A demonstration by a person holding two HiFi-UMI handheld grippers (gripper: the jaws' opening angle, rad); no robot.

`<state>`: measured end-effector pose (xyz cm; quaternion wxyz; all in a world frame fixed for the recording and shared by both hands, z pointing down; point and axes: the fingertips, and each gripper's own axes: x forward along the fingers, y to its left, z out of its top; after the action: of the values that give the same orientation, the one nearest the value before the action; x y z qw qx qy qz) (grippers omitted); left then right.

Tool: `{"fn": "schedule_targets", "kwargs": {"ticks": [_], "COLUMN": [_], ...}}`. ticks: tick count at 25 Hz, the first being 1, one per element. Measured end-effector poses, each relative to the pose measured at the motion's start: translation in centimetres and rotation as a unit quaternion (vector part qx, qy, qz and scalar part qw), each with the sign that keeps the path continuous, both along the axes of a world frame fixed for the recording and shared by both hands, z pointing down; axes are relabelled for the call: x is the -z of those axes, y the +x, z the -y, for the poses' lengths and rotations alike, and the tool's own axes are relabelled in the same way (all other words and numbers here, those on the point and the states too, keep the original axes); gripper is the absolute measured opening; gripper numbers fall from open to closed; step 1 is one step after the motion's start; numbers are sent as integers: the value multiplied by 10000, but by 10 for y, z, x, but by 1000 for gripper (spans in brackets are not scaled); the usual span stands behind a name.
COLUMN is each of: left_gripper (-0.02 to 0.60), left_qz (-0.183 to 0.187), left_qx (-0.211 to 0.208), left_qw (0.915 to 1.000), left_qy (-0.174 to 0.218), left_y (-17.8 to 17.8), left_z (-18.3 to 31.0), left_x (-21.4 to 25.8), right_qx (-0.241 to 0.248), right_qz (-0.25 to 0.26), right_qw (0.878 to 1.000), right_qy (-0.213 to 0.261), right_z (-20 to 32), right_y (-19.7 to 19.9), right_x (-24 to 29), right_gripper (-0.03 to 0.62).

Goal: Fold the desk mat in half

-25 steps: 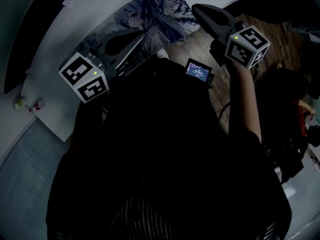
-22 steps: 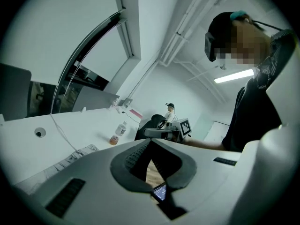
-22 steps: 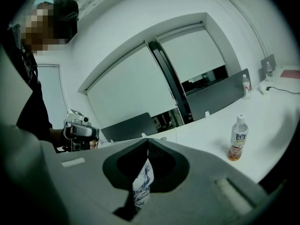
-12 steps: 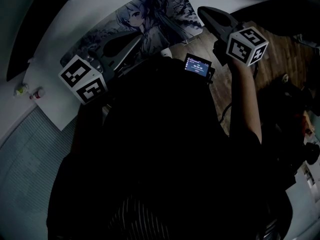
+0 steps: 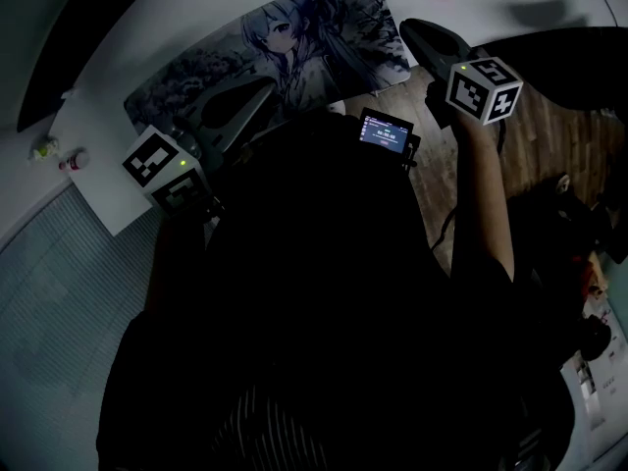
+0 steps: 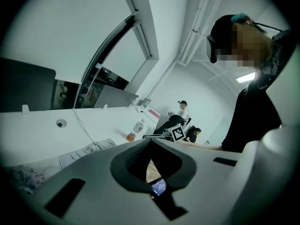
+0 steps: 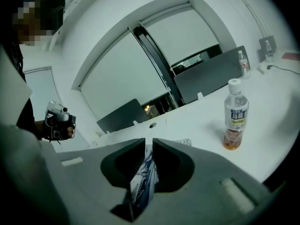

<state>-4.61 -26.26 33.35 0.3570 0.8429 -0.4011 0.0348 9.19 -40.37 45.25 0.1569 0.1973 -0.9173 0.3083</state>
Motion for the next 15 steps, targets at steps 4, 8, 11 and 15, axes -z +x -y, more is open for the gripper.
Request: {"fn": "schedule_targets", "kwargs": {"ticks": [4,8,11,15], "left_gripper": [0,0,0,0], "left_qz": [30,48,36,98], "left_qx": [304,442,558,680], "left_qw": [9994,9986,9978,9969], "left_qy": [-165,-274,-354,-392], "left_y": [-17,-21,-24,-29], "left_z": [-9,-13,-14,-14], "left_x": [-12,-17,-18,-20], "right_qx": [53,58,66,297], "right_qz": [-220,-574,-919,-1833], "right_qw": [9995,9974,9946,9824], "right_qy": [-239,-434,-477,-206], "right_z": [4,9,11,6], "right_y": [-7,-5,-2,4], "right_x": [-39,-79,-105,-138], "right_gripper": [74,110,157,255]}}
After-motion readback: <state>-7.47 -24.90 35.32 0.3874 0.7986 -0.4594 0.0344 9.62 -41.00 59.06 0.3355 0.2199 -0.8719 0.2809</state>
